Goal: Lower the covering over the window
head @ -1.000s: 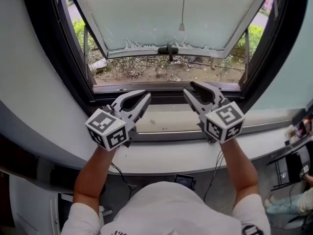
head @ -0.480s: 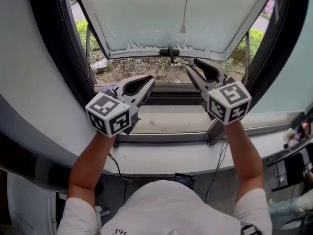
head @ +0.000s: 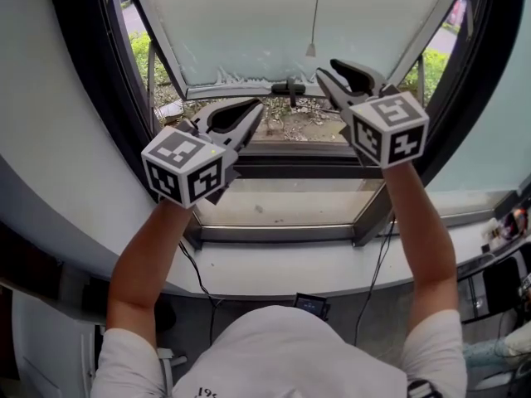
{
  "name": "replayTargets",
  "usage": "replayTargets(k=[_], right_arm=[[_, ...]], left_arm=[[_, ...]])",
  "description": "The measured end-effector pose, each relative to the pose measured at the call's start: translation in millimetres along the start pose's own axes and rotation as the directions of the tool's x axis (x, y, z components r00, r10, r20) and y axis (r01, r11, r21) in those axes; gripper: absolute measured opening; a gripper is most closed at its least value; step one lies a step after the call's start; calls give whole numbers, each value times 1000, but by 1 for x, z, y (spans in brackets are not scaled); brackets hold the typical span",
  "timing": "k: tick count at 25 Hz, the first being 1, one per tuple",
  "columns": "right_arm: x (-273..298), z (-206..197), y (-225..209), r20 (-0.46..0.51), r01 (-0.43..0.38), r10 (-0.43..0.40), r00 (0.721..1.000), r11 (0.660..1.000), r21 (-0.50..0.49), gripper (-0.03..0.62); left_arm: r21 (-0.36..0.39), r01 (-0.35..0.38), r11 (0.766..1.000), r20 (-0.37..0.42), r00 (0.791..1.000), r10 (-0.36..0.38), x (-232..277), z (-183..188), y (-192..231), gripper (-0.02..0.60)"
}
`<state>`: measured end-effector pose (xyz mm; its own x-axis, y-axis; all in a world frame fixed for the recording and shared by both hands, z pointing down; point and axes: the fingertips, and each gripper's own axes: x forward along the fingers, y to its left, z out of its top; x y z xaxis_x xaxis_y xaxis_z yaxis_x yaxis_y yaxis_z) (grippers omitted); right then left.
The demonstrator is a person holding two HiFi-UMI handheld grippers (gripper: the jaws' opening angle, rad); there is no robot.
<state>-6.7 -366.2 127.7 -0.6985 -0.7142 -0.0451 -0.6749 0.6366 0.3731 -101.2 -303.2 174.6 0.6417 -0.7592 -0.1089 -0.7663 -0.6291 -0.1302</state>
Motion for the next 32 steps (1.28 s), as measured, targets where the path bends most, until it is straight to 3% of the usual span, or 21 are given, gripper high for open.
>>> replayTargets(k=[5,12,15,19,22,28,32], right_arm=[[15,18,-8,-1,12,-12,1000,1000,-26,135],[40,41,-2,-7,-31,31,1000,999,-11,135],[50,42,-3,-34,-5,5,999,1000,-14,135],[51,37,-7,-55,37,-37,998,999,-7,60],[47,37,-11,-46,60,-60,997,998,-17,46],[38,36,-13,-63,94,-104,993,985,-145,41],[30,37,-9,-69,114,-138,988,955,-275,40]], left_arm=[[25,3,1000,-6,1000,-3,7,12,4,31],[72,11,997,-9,1000,-11,12,27,3,31],[77,13,997,-13,1000,-12,10,27,2,31],[82,12,997,-18,1000,-11,6,26,1,31],[87,10,996,-20,1000,-8,1,26,3,31],[99,8,995,-35,999,-4,-8,21,4,31],[106,10,994,-38,999,-6,-11,21,1,31]])
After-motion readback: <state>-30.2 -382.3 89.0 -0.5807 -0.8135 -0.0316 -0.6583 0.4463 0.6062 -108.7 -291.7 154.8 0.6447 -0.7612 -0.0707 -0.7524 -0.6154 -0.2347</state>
